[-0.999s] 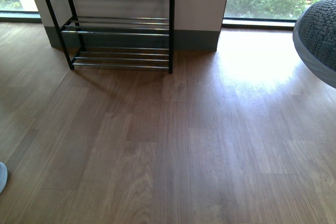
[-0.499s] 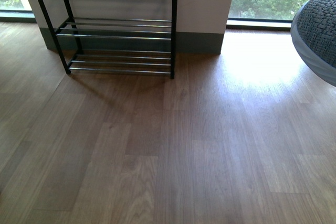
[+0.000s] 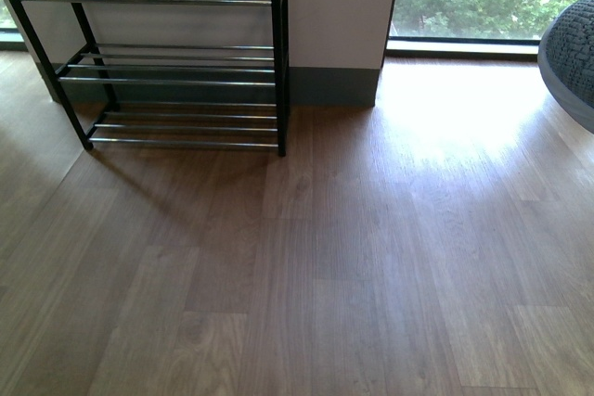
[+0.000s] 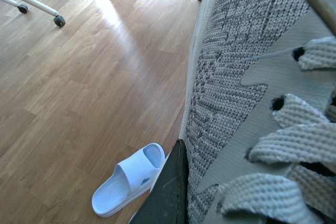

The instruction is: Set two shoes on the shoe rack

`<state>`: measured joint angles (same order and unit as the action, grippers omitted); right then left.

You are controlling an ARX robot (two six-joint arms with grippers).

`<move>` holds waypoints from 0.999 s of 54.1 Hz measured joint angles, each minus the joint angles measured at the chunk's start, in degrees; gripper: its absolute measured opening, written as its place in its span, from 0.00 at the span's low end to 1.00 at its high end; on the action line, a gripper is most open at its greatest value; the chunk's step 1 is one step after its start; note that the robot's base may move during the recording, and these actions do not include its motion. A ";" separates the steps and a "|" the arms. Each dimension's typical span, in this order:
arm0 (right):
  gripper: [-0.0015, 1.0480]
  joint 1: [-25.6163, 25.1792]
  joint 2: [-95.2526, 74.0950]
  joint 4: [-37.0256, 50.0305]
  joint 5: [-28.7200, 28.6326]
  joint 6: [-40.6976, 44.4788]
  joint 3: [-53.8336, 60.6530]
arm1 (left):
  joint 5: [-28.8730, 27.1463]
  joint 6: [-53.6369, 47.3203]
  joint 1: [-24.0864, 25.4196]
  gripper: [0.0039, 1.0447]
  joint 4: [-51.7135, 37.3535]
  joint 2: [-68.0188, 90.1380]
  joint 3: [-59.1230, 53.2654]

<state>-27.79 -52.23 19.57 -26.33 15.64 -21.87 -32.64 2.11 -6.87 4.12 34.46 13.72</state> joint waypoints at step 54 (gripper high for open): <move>0.01 0.31 0.20 -0.04 -1.11 0.00 0.00 | -0.70 0.00 0.11 0.02 0.00 -0.02 0.00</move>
<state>-27.49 -52.03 19.53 -27.44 15.64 -21.87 -33.34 2.11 -6.76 4.12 34.44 13.72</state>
